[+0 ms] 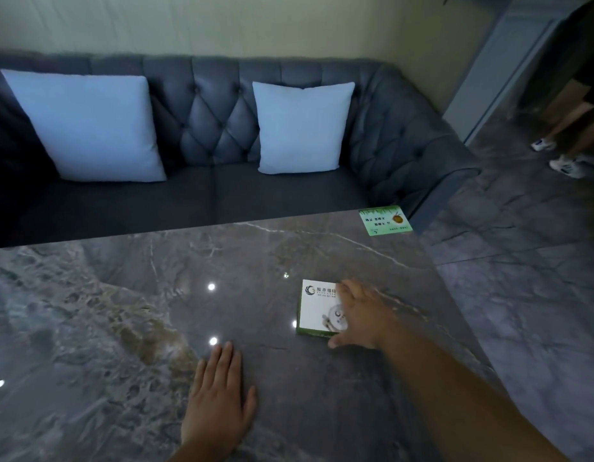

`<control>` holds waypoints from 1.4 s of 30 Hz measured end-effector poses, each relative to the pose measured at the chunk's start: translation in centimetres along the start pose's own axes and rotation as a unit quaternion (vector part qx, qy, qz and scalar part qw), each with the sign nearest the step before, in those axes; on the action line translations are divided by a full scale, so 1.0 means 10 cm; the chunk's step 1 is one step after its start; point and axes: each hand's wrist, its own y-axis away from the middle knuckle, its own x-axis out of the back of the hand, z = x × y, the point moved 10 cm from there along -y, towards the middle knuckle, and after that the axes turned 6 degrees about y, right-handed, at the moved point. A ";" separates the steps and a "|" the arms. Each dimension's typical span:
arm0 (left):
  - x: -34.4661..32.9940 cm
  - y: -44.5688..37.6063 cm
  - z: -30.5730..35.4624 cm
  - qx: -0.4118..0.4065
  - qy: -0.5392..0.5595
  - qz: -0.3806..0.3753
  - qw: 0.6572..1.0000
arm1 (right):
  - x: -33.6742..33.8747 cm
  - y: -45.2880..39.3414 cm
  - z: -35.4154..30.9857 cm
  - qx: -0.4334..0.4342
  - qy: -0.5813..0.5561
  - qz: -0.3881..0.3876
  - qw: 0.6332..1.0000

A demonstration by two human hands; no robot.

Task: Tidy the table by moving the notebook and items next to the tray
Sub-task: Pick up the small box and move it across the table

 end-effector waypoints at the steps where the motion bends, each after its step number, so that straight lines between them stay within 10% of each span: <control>1: 0.01 0.00 0.00 0.000 0.001 0.002 1.000 | 0.00 0.02 -0.01 0.005 -0.010 -0.001 1.000; 26: 0.36 0.16 -0.10 0.007 0.026 -0.012 1.000 | 0.34 0.55 -0.49 -0.012 -0.092 0.033 0.995; 42: 1.34 1.02 -1.18 0.141 -0.021 0.039 0.989 | 0.72 0.77 -2.15 0.137 -0.059 0.075 0.986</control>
